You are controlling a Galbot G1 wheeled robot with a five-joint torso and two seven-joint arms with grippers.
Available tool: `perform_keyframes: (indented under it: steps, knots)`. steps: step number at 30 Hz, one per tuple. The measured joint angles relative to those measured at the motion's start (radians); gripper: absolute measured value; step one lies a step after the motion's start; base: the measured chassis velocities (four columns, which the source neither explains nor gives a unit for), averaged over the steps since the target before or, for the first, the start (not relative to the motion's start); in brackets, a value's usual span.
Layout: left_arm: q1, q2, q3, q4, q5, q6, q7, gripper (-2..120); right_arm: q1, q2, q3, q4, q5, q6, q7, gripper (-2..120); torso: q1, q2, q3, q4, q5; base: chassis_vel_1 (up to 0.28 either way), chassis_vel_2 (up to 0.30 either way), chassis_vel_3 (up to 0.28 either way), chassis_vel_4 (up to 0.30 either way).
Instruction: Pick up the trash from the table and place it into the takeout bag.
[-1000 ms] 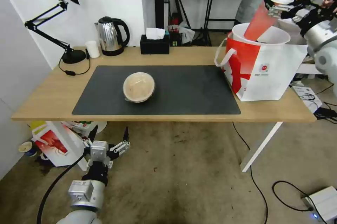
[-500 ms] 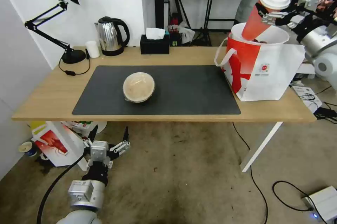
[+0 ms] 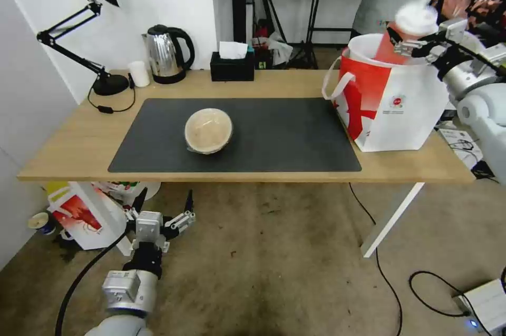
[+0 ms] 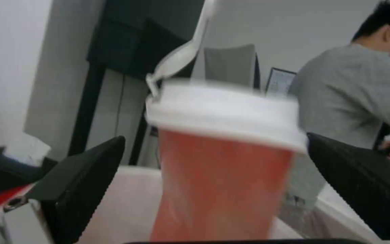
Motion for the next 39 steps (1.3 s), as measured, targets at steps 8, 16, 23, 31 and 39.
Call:
perform_keyframes:
  steps: [8,16,23,31,39]
  knots:
    - [0.0,0.0,0.0,0.0,0.0,0.0,0.0,100,-0.005,-0.02,0.007,0.025,-0.035,-0.045,0.084,100,0.0,0.0,0.0,-0.0004,0.0,0.0,0.0,0.0,0.0]
    - [0.0,0.0,0.0,0.0,0.0,0.0,0.0,100,-0.001,-0.069,0.008,0.114,0.101,-0.071,0.116,100,0.0,0.0,0.0,-0.0001,0.0,0.0,0.0,0.0,0.0]
    - [0.0,0.0,0.0,0.0,0.0,0.0,0.0,100,-0.018,-0.095,0.001,0.164,0.329,-0.156,0.212,100,0.0,0.0,0.0,-0.0001,0.0002,0.0,0.0,0.0,0.0]
    - [0.0,0.0,0.0,0.0,0.0,0.0,0.0,100,-0.035,-0.12,-0.001,0.196,0.507,-0.217,0.266,100,0.0,0.0,0.0,-0.0003,-0.0001,0.0,0.0,0.0,0.0]
    - [0.0,0.0,0.0,0.0,0.0,0.0,0.0,100,-0.103,-0.116,-0.002,0.274,0.671,-0.269,0.277,100,0.0,0.0,0.0,-0.0001,-0.0001,0.0,0.0,0.0,0.0]
